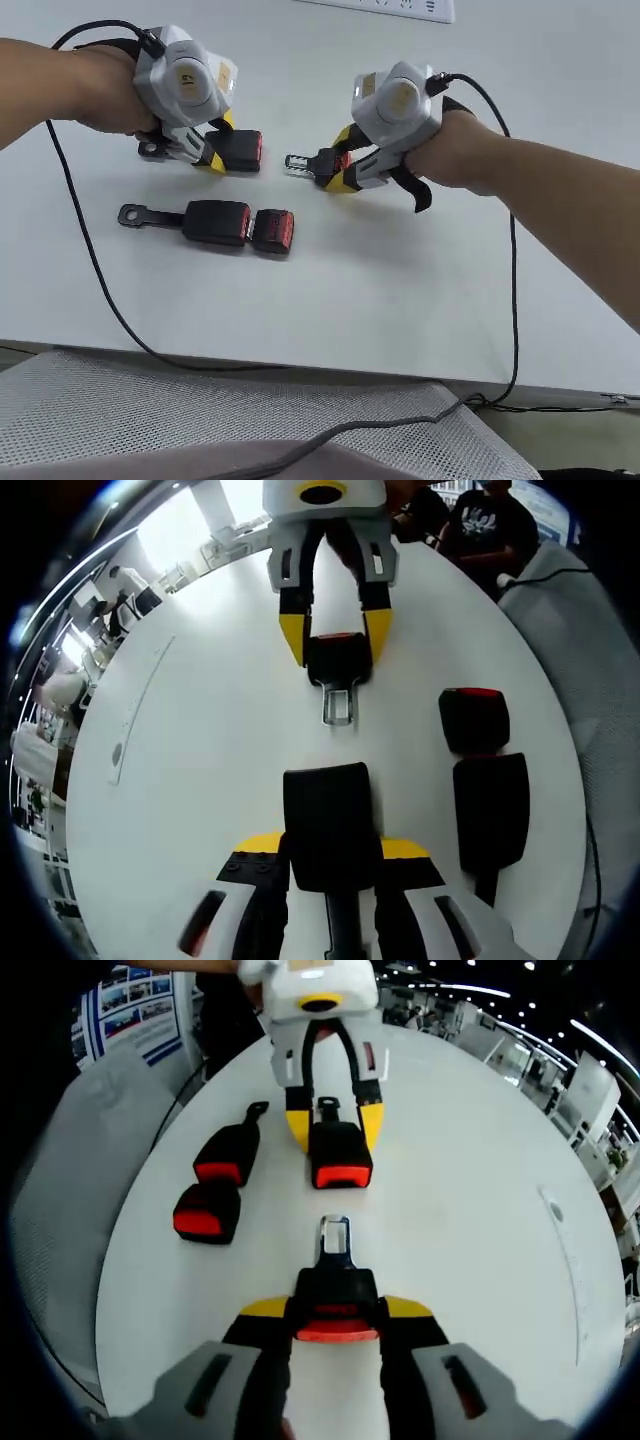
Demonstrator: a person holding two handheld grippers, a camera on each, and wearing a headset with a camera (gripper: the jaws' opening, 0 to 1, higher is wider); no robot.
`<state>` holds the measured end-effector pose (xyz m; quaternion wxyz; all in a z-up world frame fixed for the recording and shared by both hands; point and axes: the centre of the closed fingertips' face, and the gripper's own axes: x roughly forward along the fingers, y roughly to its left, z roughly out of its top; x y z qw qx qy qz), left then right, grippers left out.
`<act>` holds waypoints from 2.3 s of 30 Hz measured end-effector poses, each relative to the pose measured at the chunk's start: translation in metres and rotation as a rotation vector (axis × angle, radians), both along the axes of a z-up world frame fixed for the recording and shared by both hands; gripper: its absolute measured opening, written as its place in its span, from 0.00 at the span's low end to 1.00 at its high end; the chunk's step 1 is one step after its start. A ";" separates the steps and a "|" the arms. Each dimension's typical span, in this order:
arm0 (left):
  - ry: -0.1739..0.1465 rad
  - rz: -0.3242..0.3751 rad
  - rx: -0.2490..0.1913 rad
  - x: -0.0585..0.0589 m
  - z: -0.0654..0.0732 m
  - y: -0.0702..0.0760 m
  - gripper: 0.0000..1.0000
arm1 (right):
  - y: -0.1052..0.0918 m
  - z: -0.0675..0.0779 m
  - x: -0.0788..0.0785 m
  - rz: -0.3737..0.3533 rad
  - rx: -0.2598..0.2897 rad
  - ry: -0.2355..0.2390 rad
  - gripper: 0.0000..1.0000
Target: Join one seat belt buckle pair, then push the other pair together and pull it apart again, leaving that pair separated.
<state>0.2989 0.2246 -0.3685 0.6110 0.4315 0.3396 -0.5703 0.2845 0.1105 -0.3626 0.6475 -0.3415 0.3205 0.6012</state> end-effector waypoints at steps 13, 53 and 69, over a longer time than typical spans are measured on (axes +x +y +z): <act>0.002 -0.002 -0.004 0.000 -0.001 -0.001 0.33 | 0.025 -0.002 0.008 -0.011 0.018 -0.016 0.34; 0.026 0.008 -0.094 0.001 0.001 -0.003 0.31 | 0.063 0.006 0.006 0.042 0.065 -0.023 0.31; 0.020 0.011 -0.085 0.000 0.001 -0.005 0.31 | 0.065 0.002 0.008 0.040 0.059 -0.027 0.31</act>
